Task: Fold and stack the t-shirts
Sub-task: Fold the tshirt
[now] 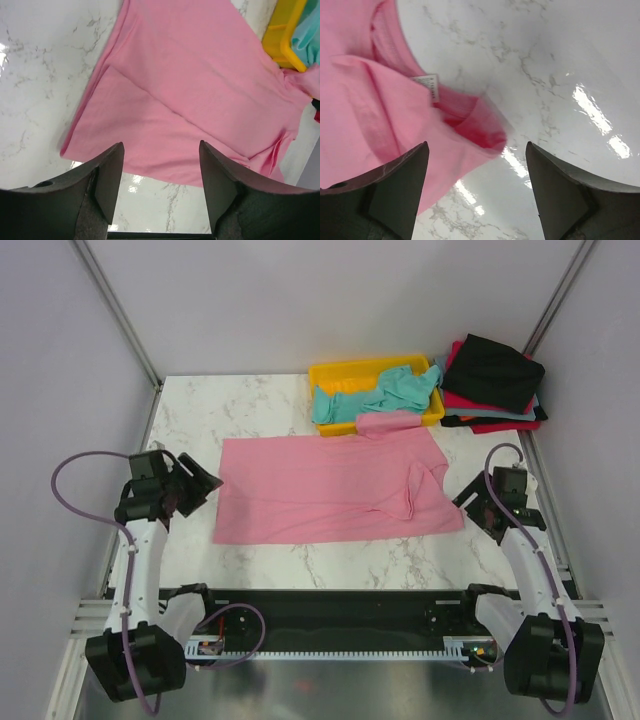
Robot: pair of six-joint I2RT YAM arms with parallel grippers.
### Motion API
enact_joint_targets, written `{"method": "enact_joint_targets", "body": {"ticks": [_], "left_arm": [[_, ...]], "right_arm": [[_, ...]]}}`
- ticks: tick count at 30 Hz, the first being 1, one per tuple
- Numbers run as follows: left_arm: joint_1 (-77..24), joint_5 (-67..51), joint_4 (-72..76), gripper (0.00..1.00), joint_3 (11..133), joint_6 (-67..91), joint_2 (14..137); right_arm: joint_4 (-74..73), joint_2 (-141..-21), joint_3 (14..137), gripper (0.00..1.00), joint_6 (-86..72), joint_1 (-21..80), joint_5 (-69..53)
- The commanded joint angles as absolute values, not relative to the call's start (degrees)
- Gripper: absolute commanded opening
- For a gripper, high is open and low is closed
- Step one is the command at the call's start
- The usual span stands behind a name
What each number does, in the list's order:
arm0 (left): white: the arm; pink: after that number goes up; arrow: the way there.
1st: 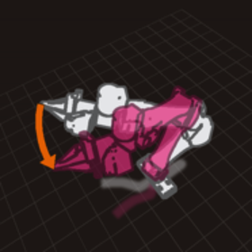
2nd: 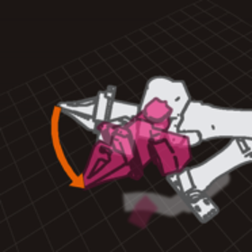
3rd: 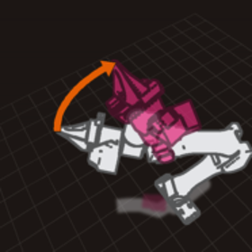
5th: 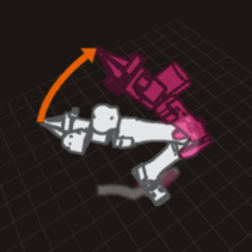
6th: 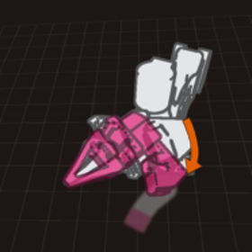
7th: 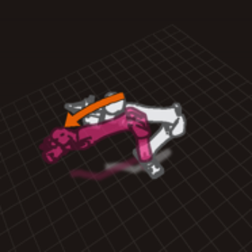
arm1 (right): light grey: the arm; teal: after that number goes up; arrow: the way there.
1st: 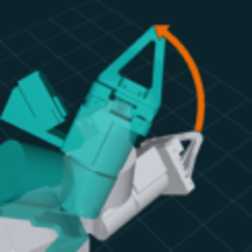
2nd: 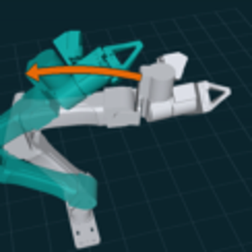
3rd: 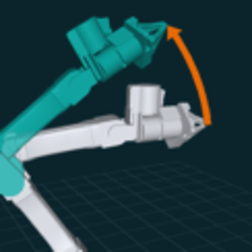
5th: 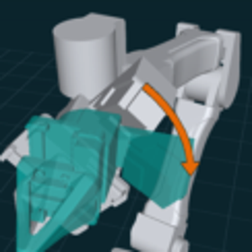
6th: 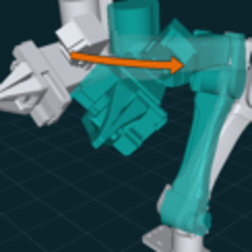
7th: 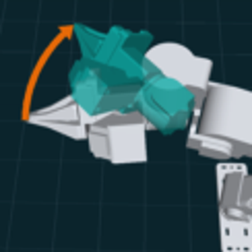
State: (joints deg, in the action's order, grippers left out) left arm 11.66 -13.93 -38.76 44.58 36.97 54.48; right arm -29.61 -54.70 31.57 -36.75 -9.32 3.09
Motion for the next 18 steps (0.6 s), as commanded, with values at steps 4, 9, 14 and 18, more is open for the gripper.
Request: {"method": "enact_joint_targets", "body": {"ticks": [4,9,14,18], "left_arm": [[10.11,-13.09,-43.42,0.66,50.1,23.73,51.43],[9.76,-14.33,-40.43,0.65,47.99,24.61,50.01],[9.76,-14.59,-39.9,0.63,47.73,24.78,50.45],[9.32,-14.77,-39.64,0.63,47.29,24.96,49.75]], "right_arm": [[-35.49,-55.02,43.41,0.86,-36.39,4.02,9.82],[-32.45,-57.03,43.95,0.83,-37.79,11.76,9.16],[-26.46,-66.25,42.37,0.76,-39.55,20.19,10.1],[-22.07,-70.83,41.66,0.67,-40.34,22.23,10.19]]}}
